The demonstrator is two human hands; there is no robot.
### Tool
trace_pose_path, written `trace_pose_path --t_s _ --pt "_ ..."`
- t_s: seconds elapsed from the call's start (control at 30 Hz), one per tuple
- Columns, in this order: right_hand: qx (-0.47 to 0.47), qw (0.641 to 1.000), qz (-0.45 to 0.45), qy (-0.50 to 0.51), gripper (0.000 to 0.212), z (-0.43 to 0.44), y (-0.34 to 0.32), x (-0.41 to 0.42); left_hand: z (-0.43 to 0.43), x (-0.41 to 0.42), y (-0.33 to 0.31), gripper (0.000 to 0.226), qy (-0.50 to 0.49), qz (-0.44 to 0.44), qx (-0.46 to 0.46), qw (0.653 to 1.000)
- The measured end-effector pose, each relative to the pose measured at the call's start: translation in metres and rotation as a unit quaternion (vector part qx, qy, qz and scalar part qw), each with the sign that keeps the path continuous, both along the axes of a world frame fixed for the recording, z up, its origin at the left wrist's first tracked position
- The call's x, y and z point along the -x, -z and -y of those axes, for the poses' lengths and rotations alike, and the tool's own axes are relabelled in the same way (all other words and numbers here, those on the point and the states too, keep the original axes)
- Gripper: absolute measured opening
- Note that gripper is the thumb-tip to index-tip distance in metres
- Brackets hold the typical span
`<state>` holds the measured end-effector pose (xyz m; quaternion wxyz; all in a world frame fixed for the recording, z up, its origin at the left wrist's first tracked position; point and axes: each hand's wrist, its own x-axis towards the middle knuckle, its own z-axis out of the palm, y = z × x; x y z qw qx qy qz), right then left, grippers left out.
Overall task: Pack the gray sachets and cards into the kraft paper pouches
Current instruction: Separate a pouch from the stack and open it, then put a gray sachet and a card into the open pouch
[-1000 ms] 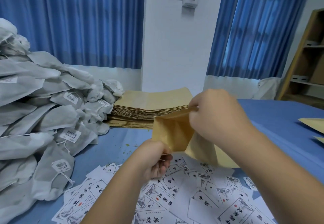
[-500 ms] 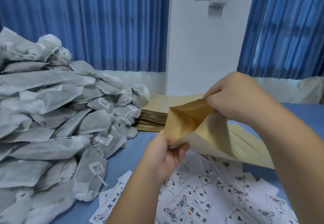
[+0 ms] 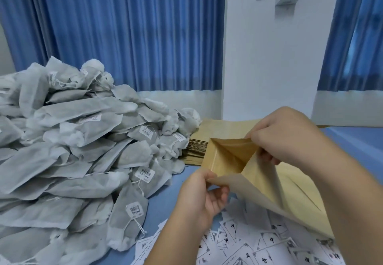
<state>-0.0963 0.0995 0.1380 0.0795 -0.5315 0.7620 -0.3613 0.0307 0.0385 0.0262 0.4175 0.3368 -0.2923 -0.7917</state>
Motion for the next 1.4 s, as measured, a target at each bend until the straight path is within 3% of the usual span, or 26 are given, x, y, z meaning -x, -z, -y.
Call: trace_pose_path --t_s 0.1,0.2,0.27,0.3,0.33,0.37,0.47,0.57,0.6,0.63,0.67,0.73,0.87,0.93,1.17,1.23,1.3,1.33,1.4 --pt "-0.012 1.000 0.014 -0.012 0.035 0.000 0.000 0.000 -0.003 -0.002 -0.010 0.004 -0.056 0.098 0.086 0.990" --pt "-0.014 0.999 0.026 -0.021 0.034 -0.001 -0.002 0.002 0.000 -0.009 -0.025 0.018 -0.117 0.180 0.193 0.957" --pt "-0.012 0.999 0.028 -0.023 0.034 -0.001 -0.003 0.005 0.009 -0.016 -0.036 0.019 -0.167 0.205 0.261 0.929" --pt "-0.011 0.999 0.029 -0.024 0.034 -0.002 -0.003 0.007 0.016 -0.020 -0.040 0.019 -0.196 0.246 0.307 0.898" --pt "-0.010 0.999 0.029 -0.023 0.035 -0.001 -0.002 0.009 0.026 -0.024 -0.045 0.021 -0.224 0.317 0.366 0.846" --pt "-0.011 0.999 0.029 -0.023 0.035 -0.001 -0.002 0.011 0.038 -0.028 -0.050 0.023 -0.243 0.403 0.428 0.772" --pt "-0.013 0.999 0.027 -0.021 0.034 0.001 -0.001 0.016 0.081 -0.048 -0.073 0.038 -0.240 0.626 0.539 0.511" --pt "-0.024 0.999 0.019 -0.020 0.034 0.003 0.000 0.019 0.123 -0.069 -0.096 0.054 -0.148 0.791 0.542 0.241" --pt "-0.030 0.999 0.012 -0.020 0.035 0.004 0.000 0.020 0.134 -0.074 -0.100 0.059 -0.109 0.817 0.540 0.171" --pt "-0.036 0.999 0.005 -0.019 0.035 0.005 0.001 0.021 0.145 -0.078 -0.103 0.064 -0.080 0.829 0.539 0.122" --pt "-0.041 0.999 -0.001 -0.019 0.036 0.006 0.001 0.022 0.154 -0.080 -0.104 0.068 -0.063 0.834 0.540 0.094" --pt "-0.045 0.999 -0.008 -0.019 0.035 0.008 0.002 0.023 0.170 -0.078 -0.107 0.070 -0.047 0.843 0.528 0.085" --pt "-0.040 0.999 -0.019 -0.018 0.033 0.010 0.004 0.023 0.192 -0.071 -0.112 0.055 -0.045 0.866 0.468 0.167" --pt "-0.038 0.999 -0.028 -0.021 0.032 0.011 0.004 0.023 0.200 -0.070 -0.110 0.049 -0.049 0.869 0.454 0.191" --pt "-0.027 0.998 -0.049 -0.018 0.032 0.011 0.004 0.023 0.211 -0.070 -0.100 0.026 -0.110 0.845 0.494 0.173" --pt "-0.024 0.998 -0.050 -0.020 0.032 0.011 0.006 0.025 0.205 -0.070 -0.103 0.015 -0.148 0.818 0.522 0.193" --pt "-0.021 0.998 -0.053 -0.025 0.034 0.011 0.006 0.027 0.190 -0.070 -0.109 0.006 -0.211 0.755 0.568 0.252" --pt "-0.018 0.998 -0.054 -0.026 0.034 0.011 0.005 0.027 0.180 -0.070 -0.111 0.015 -0.240 0.710 0.594 0.293" --pt "-0.013 0.998 -0.055 -0.028 0.034 0.010 0.004 0.027 0.151 -0.066 -0.113 0.026 -0.280 0.596 0.638 0.399"
